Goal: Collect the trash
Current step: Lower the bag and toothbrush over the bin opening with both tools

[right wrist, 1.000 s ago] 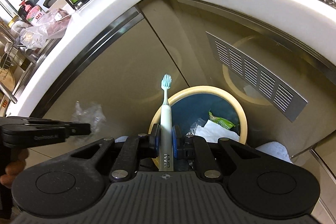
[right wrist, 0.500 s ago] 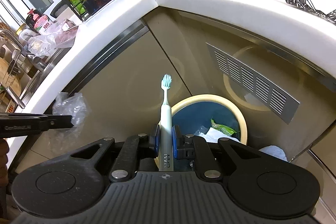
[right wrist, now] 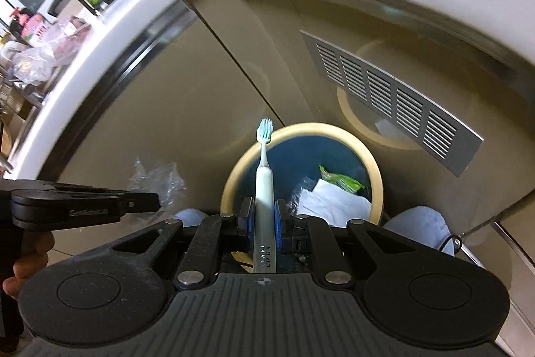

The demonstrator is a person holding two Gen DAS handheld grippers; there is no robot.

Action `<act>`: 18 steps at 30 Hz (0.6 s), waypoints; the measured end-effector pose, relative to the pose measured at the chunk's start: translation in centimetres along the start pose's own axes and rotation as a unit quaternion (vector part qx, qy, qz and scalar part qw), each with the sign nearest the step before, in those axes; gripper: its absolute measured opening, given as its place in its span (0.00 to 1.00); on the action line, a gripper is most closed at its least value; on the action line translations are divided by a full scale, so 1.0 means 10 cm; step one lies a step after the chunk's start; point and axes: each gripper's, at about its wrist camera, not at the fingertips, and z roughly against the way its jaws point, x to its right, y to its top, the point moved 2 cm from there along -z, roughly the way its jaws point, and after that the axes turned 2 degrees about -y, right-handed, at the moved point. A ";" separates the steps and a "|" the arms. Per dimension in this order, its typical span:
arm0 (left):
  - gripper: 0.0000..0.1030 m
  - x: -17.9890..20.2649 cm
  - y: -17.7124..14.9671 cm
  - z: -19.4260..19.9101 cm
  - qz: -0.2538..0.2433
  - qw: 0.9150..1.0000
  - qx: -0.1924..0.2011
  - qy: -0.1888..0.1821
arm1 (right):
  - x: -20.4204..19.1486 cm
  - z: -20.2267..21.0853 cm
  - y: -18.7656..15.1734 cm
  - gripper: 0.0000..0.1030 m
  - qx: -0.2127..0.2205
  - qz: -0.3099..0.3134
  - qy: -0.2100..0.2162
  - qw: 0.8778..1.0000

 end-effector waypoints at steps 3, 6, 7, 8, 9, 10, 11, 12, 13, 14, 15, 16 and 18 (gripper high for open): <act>0.04 0.01 0.05 -0.15 -0.001 1.000 -0.014 0.000 | 0.01 -0.13 0.05 0.13 -0.010 0.001 -0.008 1.000; 0.04 -0.01 0.09 -0.28 -0.003 1.000 -0.026 0.004 | 0.03 -0.25 0.08 0.13 -0.017 0.001 -0.017 1.000; 0.04 -0.02 0.11 -0.32 -0.004 1.000 -0.030 0.006 | 0.04 -0.28 0.09 0.13 -0.019 0.001 -0.020 1.000; 0.04 -0.03 0.12 -0.37 -0.005 0.999 -0.033 0.007 | 0.04 -0.32 0.10 0.13 -0.021 0.001 -0.023 1.000; 0.04 -0.03 0.13 -0.40 -0.005 0.999 -0.038 0.009 | 0.04 -0.36 0.12 0.13 -0.023 0.001 -0.026 0.999; 0.04 -0.03 0.16 -0.46 -0.006 0.999 -0.041 0.009 | 0.04 -0.40 0.12 0.13 -0.025 0.002 -0.030 0.999; 0.04 -0.04 0.17 -0.49 -0.008 0.999 -0.044 0.010 | 0.04 -0.43 0.13 0.13 -0.026 0.003 -0.035 0.999; 0.04 -0.04 0.18 -0.53 -0.009 0.999 -0.047 0.012 | 0.05 -0.47 0.14 0.13 -0.028 0.004 -0.040 0.999; 0.04 -0.04 0.19 -0.57 -0.010 0.999 -0.051 0.014 | 0.06 -0.50 0.15 0.13 -0.030 0.004 -0.043 0.999; 0.04 -0.05 0.21 -0.62 -0.011 0.998 -0.056 0.015 | 0.07 -0.53 0.15 0.13 -0.033 0.003 -0.045 0.998; 0.04 -0.06 0.22 -0.67 -0.010 0.998 -0.061 0.017 | 0.08 -0.57 0.16 0.13 -0.036 0.002 -0.048 0.998; 0.05 -0.06 0.23 -0.72 -0.011 0.998 -0.065 0.017 | 0.09 -0.60 0.18 0.13 -0.039 0.002 -0.050 0.998; 0.05 -0.04 0.24 -0.79 -0.014 0.997 -0.071 0.023 | 0.10 -0.67 0.19 0.13 -0.043 0.002 -0.057 0.997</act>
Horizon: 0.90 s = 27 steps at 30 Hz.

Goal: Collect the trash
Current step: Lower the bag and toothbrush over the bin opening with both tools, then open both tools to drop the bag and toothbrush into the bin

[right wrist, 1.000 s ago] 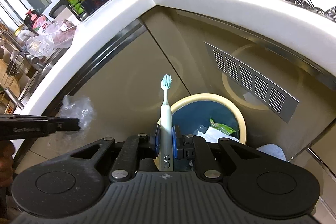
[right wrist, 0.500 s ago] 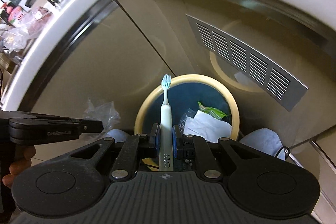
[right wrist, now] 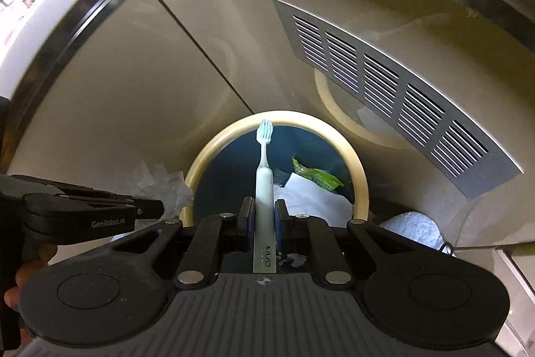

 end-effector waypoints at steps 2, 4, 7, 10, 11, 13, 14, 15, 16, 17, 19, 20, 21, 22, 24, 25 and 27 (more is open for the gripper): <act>0.05 0.01 0.02 -0.05 -0.004 1.000 -0.002 0.007 | 0.01 -0.06 0.01 0.13 -0.003 0.001 -0.006 1.000; 0.05 0.03 0.05 -0.11 -0.007 1.000 -0.005 0.013 | 0.02 -0.10 0.02 0.13 -0.005 0.000 -0.012 1.000; 0.10 0.04 0.09 -0.16 -0.011 1.000 -0.008 0.022 | 0.02 -0.16 0.03 0.13 -0.004 -0.001 -0.023 1.000; 0.60 0.04 0.12 -0.17 -0.020 0.999 -0.002 0.027 | 0.05 -0.19 0.05 0.17 -0.005 -0.015 -0.029 0.999; 0.87 0.03 0.12 -0.15 -0.021 0.999 0.007 0.030 | 0.07 -0.19 0.05 0.21 -0.008 -0.020 -0.028 0.999; 1.00 0.02 0.11 -0.12 -0.020 0.999 0.028 0.033 | 0.10 -0.18 0.04 0.44 -0.007 -0.029 -0.025 0.999; 1.00 0.01 0.10 -0.10 -0.020 0.999 0.031 0.034 | 0.12 -0.18 0.02 0.49 -0.007 -0.031 -0.027 0.999; 1.00 0.00 0.09 -0.09 -0.022 0.999 0.027 0.033 | 0.12 -0.16 0.01 0.52 -0.008 -0.032 -0.026 0.999; 1.00 0.00 0.09 -0.09 -0.024 0.999 0.021 0.032 | 0.12 -0.14 -0.01 0.53 -0.010 -0.032 -0.025 0.999; 1.00 0.00 0.07 -0.07 -0.024 0.999 0.017 0.033 | 0.12 -0.13 -0.03 0.56 -0.012 -0.034 -0.024 0.999; 1.00 0.00 0.04 0.02 -0.028 0.998 0.024 0.041 | 0.11 -0.07 -0.06 0.64 -0.015 -0.037 -0.024 0.999; 1.00 0.00 0.01 0.08 -0.031 0.998 0.029 0.046 | 0.09 -0.03 -0.08 0.65 -0.013 -0.035 -0.024 0.999; 1.00 0.00 -0.03 0.15 -0.034 0.998 0.034 0.050 | 0.07 0.02 -0.11 0.69 -0.010 -0.031 -0.025 0.999; 1.00 0.00 -0.08 0.22 -0.037 0.997 0.039 0.052 | 0.04 0.08 -0.14 0.73 -0.006 -0.026 -0.028 0.999; 1.00 0.00 -0.17 0.37 -0.036 0.997 0.049 0.056 | -0.03 0.22 -0.21 0.79 0.007 -0.014 -0.033 0.999; 1.00 0.00 -0.22 0.46 -0.036 0.996 0.055 0.055 | -0.07 0.30 -0.25 0.81 0.015 -0.008 -0.034 0.999; 1.00 0.00 -0.34 0.60 -0.035 0.996 0.066 0.057 | -0.15 0.46 -0.32 0.84 0.032 0.007 -0.036 0.999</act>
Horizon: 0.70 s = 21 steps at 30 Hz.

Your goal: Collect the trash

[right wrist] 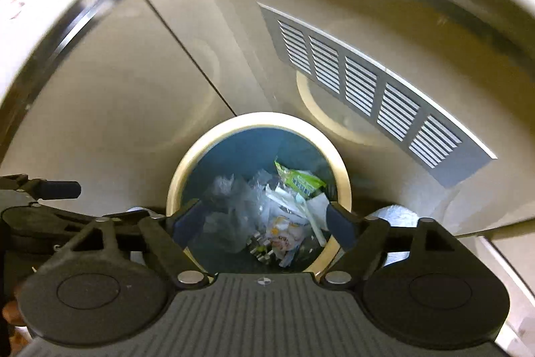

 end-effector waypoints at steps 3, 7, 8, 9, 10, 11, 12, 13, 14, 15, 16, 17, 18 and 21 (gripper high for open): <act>1.00 -0.02 -0.20 0.21 0.017 1.000 0.016 -0.002 | -0.08 0.24 -0.13 0.86 0.029 0.019 -0.005 0.999; 1.00 -0.02 -0.42 0.44 0.020 0.999 0.036 -0.004 | -0.19 0.50 -0.33 0.87 0.061 0.033 -0.016 0.997; 1.00 -0.01 -0.46 0.50 0.020 0.999 0.044 0.002 | -0.21 0.54 -0.37 0.87 0.065 0.035 -0.017 0.997; 1.00 0.00 -0.50 0.56 0.020 0.999 0.049 0.005 | -0.22 0.58 -0.41 0.87 0.067 0.037 -0.017 0.997; 1.00 0.00 -0.54 0.61 0.022 0.998 0.053 0.006 | -0.23 0.62 -0.43 0.88 0.069 0.037 -0.018 0.997; 1.00 0.01 -0.57 0.65 0.025 0.998 0.056 0.004 | -0.23 0.66 -0.44 0.88 0.073 0.037 -0.020 0.996; 1.00 0.01 -0.60 0.67 0.029 0.998 0.059 0.001 | -0.24 0.70 -0.46 0.88 0.077 0.038 -0.023 0.996; 1.00 0.00 -0.62 0.72 0.032 0.998 0.062 -0.002 | -0.24 0.70 -0.46 0.88 0.080 0.038 -0.026 0.996; 1.00 0.00 -0.64 0.76 0.036 0.997 0.067 -0.003 | -0.27 0.73 -0.47 0.89 0.084 0.038 -0.030 0.995; 1.00 -0.01 -0.66 0.80 0.039 0.997 0.072 -0.004 | -0.28 0.76 -0.48 0.89 0.088 0.040 -0.032 0.995; 1.00 -0.02 -0.67 0.84 0.042 0.996 0.077 -0.004 | -0.29 0.79 -0.51 0.90 0.091 0.041 -0.034 0.994; 1.00 -0.02 -0.69 0.89 0.046 0.996 0.083 -0.004 | -0.31 0.84 -0.53 0.90 0.094 0.043 -0.035 0.994; 1.00 -0.03 -0.71 0.93 0.048 0.995 0.087 -0.006 | -0.31 0.86 -0.56 0.90 0.097 0.045 -0.035 0.994; 1.00 -0.03 -0.74 1.01 0.047 0.994 0.095 -0.010 | -0.32 0.91 -0.61 0.91 0.102 0.050 -0.037 0.993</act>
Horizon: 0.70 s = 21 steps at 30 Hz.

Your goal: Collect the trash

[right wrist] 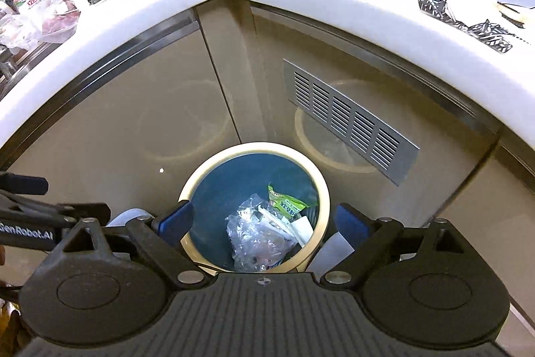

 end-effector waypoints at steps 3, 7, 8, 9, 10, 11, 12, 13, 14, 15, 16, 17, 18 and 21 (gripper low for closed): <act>1.00 0.06 0.01 0.08 -0.015 1.000 0.009 0.004 | 0.00 0.03 -0.02 0.91 0.005 0.004 -0.002 1.000; 1.00 0.12 0.00 0.12 -0.031 0.999 0.017 0.012 | 0.02 0.05 -0.03 0.92 0.011 0.002 -0.003 1.000; 1.00 0.12 0.00 0.13 -0.031 0.999 0.019 0.015 | 0.02 0.05 -0.04 0.92 0.010 0.000 -0.003 1.000; 1.00 0.12 0.00 0.15 -0.030 0.999 0.020 0.017 | 0.03 0.04 -0.04 0.92 0.010 -0.001 -0.004 1.000; 1.00 0.11 0.00 0.16 -0.028 0.999 0.021 0.019 | 0.03 0.04 -0.04 0.92 0.009 -0.002 -0.003 1.000; 1.00 0.10 0.01 0.16 -0.027 0.999 0.021 0.022 | 0.03 0.04 -0.04 0.92 0.009 -0.002 -0.003 1.000; 1.00 0.09 0.02 0.16 -0.026 0.999 0.022 0.025 | 0.03 0.03 -0.04 0.92 0.009 -0.002 -0.003 1.000; 1.00 0.07 0.03 0.17 -0.026 0.999 0.023 0.029 | 0.03 0.03 -0.04 0.92 0.008 -0.002 -0.003 1.000; 1.00 0.05 0.03 0.18 -0.026 0.999 0.023 0.034 | 0.03 0.03 -0.04 0.92 0.008 -0.002 -0.003 1.000; 1.00 0.05 0.04 0.17 -0.025 0.999 0.023 0.039 | 0.03 0.03 -0.04 0.92 0.009 -0.003 -0.003 1.000; 1.00 0.03 0.05 0.17 -0.024 0.999 0.023 0.043 | 0.04 0.03 -0.04 0.92 0.008 -0.004 -0.003 1.000; 1.00 0.01 0.06 0.17 -0.022 0.998 0.023 0.046 | 0.04 0.02 -0.04 0.92 0.008 -0.006 -0.004 1.000; 1.00 -0.01 0.07 0.17 -0.020 0.998 0.022 0.050 | 0.05 0.01 -0.03 0.92 0.007 -0.007 -0.005 1.000; 1.00 -0.07 0.07 0.16 -0.013 0.998 0.020 0.057 | 0.07 -0.01 -0.02 0.92 0.006 -0.009 -0.009 1.000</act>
